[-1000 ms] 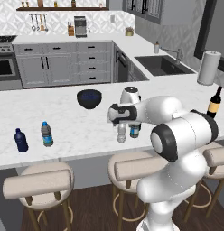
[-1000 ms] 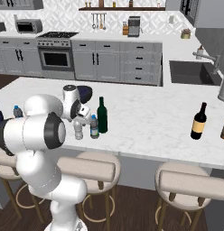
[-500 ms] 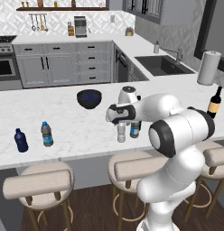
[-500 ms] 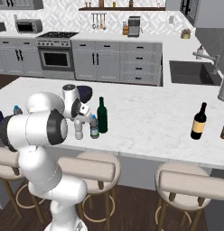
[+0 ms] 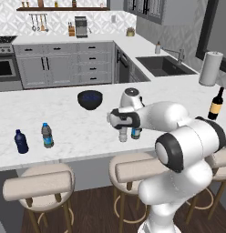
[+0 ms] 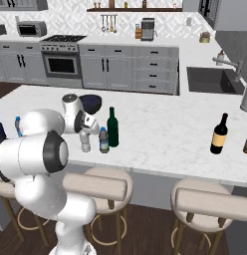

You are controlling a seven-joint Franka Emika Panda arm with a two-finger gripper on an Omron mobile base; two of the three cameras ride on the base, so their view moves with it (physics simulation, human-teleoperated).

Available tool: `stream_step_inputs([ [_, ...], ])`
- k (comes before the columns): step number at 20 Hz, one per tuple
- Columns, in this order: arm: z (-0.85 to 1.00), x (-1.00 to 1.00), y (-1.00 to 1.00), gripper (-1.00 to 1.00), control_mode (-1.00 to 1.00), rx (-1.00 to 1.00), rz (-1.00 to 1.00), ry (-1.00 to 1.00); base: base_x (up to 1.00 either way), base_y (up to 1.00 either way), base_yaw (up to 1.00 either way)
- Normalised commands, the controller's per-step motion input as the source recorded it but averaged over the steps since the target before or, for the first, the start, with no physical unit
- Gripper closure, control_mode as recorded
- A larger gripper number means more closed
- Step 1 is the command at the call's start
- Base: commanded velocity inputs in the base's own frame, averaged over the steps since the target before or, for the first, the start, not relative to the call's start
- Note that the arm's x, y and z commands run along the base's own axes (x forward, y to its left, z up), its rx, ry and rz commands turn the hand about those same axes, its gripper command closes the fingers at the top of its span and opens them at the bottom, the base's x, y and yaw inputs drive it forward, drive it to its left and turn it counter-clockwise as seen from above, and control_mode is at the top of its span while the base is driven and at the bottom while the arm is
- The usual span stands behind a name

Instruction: Move the plastic bottles in the middle to the plastics group, and the glass bottles in the middle to the glass group.

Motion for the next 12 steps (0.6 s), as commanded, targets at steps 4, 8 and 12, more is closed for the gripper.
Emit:
stream_step_inputs([
  [4,0.26,-0.52,0.27,1.00,-1.00,0.06,0.12,-0.11,0.00,0.00,0.00],
  [8,0.17,-0.27,0.67,1.00,-1.00,0.15,0.15,0.00,0.00,0.00,0.00],
  [12,0.21,-0.02,0.92,1.00,-1.00,0.04,0.14,0.00,0.00,0.00,0.00],
])
